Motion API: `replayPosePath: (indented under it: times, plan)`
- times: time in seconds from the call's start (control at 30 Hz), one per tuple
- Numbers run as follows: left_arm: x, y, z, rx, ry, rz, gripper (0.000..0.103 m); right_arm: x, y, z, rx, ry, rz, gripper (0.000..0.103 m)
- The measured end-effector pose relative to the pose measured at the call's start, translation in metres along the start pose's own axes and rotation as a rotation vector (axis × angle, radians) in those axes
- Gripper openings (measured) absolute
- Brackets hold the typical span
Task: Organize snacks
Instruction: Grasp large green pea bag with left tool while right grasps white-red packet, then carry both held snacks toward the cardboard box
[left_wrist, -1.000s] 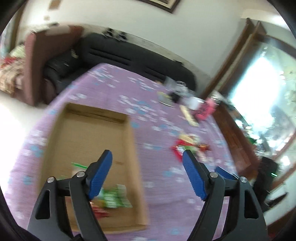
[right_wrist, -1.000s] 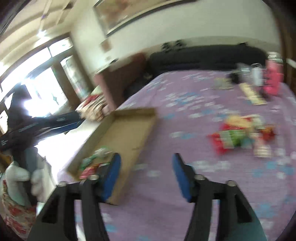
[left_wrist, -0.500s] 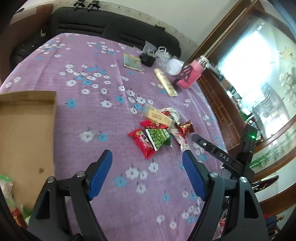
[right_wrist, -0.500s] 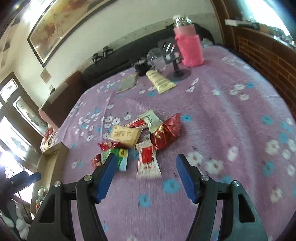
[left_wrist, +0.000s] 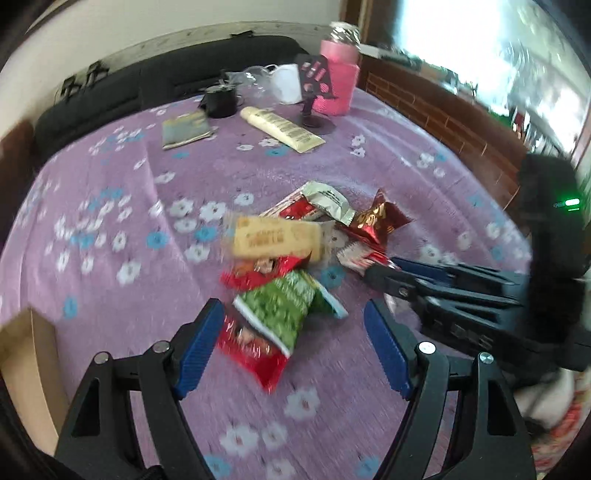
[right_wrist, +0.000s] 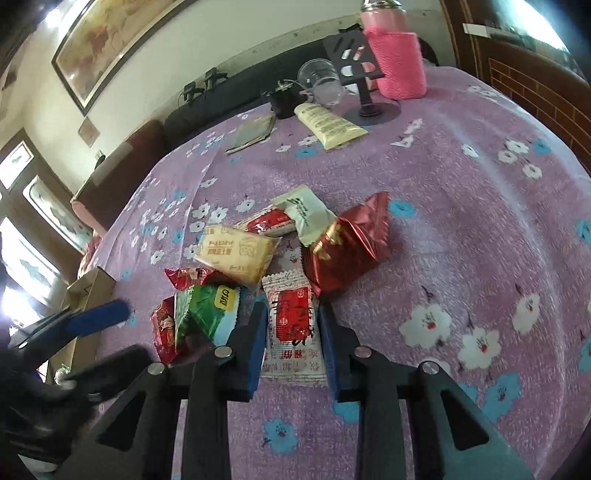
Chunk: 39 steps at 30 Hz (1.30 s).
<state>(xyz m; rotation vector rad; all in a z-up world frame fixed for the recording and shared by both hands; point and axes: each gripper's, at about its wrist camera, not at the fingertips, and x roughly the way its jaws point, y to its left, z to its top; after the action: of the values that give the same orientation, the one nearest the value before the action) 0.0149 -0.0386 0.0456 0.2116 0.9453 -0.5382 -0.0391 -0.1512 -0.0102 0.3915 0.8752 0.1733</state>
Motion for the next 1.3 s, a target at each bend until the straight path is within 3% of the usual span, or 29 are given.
replayPosePath:
  times: [0.23, 0.27, 0.3, 0.4, 0.63, 0.9, 1.0, 1.3]
  plan:
    - [0.039, -0.004, 0.016, 0.052, 0.051, 0.01, 0.076, -0.008, -0.019, -0.001, 0.089, -0.006, 0.033, 0.027]
    - [0.044, -0.005, 0.014, 0.055, 0.075, 0.013, 0.055, -0.01, -0.023, -0.001, 0.102, -0.01, 0.041, 0.027]
    - [0.047, -0.007, 0.012, 0.063, 0.088, 0.028, 0.048, -0.012, -0.025, -0.001, 0.106, -0.013, 0.043, 0.027]
    - [0.038, -0.01, 0.005, 0.067, 0.084, 0.04, 0.042, -0.016, -0.028, -0.002, 0.11, -0.017, 0.055, 0.027]
    - [-0.031, -0.012, -0.014, -0.002, -0.033, 0.036, 0.041, -0.025, -0.012, -0.004, 0.049, -0.06, 0.07, 0.027]
    - [-0.115, 0.0, -0.055, -0.115, -0.148, -0.023, 0.041, -0.033, 0.013, -0.013, -0.017, -0.096, 0.074, 0.027]
    - [-0.136, 0.005, -0.069, -0.154, -0.186, -0.04, 0.041, -0.046, 0.026, -0.025, -0.047, -0.109, 0.062, 0.027]
    - [-0.192, 0.027, -0.107, -0.3, -0.293, -0.17, 0.041, -0.11, 0.056, -0.066, 0.005, -0.135, 0.152, 0.027]
